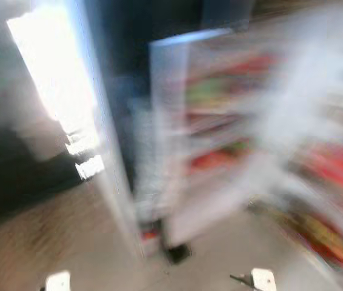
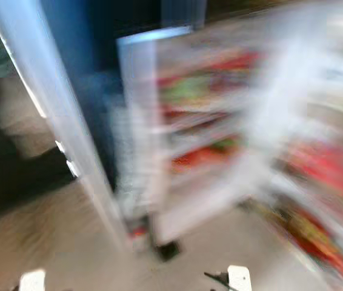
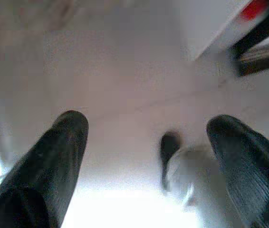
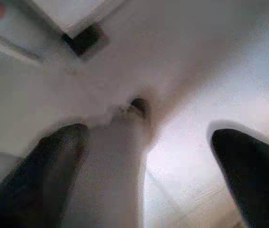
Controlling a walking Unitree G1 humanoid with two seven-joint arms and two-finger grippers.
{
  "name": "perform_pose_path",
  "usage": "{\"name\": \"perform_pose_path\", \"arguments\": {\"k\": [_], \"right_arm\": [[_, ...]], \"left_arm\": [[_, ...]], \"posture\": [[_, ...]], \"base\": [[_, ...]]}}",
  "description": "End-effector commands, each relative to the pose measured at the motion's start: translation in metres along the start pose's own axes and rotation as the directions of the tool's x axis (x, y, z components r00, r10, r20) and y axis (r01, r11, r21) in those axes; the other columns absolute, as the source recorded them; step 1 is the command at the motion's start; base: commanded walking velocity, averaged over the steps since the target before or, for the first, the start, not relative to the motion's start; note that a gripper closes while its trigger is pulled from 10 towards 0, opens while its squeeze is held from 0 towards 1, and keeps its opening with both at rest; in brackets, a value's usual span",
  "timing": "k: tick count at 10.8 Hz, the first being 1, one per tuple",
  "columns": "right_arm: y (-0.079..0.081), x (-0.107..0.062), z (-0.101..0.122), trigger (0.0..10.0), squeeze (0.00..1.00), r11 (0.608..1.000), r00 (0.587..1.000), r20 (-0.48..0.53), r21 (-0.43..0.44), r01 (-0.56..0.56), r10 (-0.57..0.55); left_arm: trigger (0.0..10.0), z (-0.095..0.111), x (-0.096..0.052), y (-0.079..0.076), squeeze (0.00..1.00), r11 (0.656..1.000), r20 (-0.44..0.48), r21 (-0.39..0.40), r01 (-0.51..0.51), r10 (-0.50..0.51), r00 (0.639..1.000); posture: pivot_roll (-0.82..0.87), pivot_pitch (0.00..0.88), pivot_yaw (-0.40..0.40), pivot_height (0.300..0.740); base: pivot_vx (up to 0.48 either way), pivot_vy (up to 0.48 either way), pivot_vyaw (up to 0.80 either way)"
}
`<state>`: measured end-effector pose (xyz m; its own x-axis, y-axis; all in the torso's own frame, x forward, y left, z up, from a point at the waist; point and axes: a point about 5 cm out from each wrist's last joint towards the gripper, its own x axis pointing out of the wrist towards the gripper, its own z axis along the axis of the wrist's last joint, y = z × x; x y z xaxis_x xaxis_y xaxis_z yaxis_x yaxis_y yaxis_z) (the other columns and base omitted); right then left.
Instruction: Restocking fridge
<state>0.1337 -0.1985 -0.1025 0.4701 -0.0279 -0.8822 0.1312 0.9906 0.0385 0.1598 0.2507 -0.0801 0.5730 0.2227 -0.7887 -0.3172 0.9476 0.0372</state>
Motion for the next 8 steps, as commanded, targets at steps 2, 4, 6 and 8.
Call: {"name": "perform_pose_path", "arguments": {"k": [2, 4, 6, 8], "right_arm": [[-0.0021, 0.0001, 0.0007, 10.0, 0.0, 1.0, 1.0, -0.013, 0.001, 0.005, -0.005], [-0.0026, 0.0002, 0.0012, 10.0, 0.0, 1.0, 1.0, -0.012, 0.002, 0.009, -0.009], [-0.0032, 0.0002, 0.0018, 10.0, 0.0, 1.0, 1.0, -0.007, 0.001, 0.02, -0.02], [-0.0064, -0.0002, 0.0026, 10.0, 0.0, 0.997, 0.997, 0.013, 0.027, 0.079, -0.079]], "left_arm": [[10.0, -0.0031, 0.0, -0.0065, 0.0, 1.0, -0.009, 0.007, 0.016, -0.015, 1.0], [10.0, -0.0029, 0.0001, -0.007, 0.0, 1.0, -0.009, 0.005, 0.014, -0.014, 1.0], [10.0, -0.0028, 0.0002, -0.0072, 0.0, 1.0, -0.01, 0.003, 0.016, -0.016, 1.0], [10.0, -0.0027, 0.0002, -0.0072, 0.0, 1.0, -0.011, 0.006, 0.016, -0.016, 1.0]], "posture": [[-0.05, 0.0, 0.018, 0.74], [-0.05, 0.0, 0.017, 0.74], [-0.05, 0.0, 0.018, 0.74], [-0.07, 0.0, 0.024, 0.74]], "base": [[0.0, 0.0, -0.71], [0.0, 0.0, -0.71], [0.0, 0.0, -0.71], [0.0, 0.0, 0.0]]}}
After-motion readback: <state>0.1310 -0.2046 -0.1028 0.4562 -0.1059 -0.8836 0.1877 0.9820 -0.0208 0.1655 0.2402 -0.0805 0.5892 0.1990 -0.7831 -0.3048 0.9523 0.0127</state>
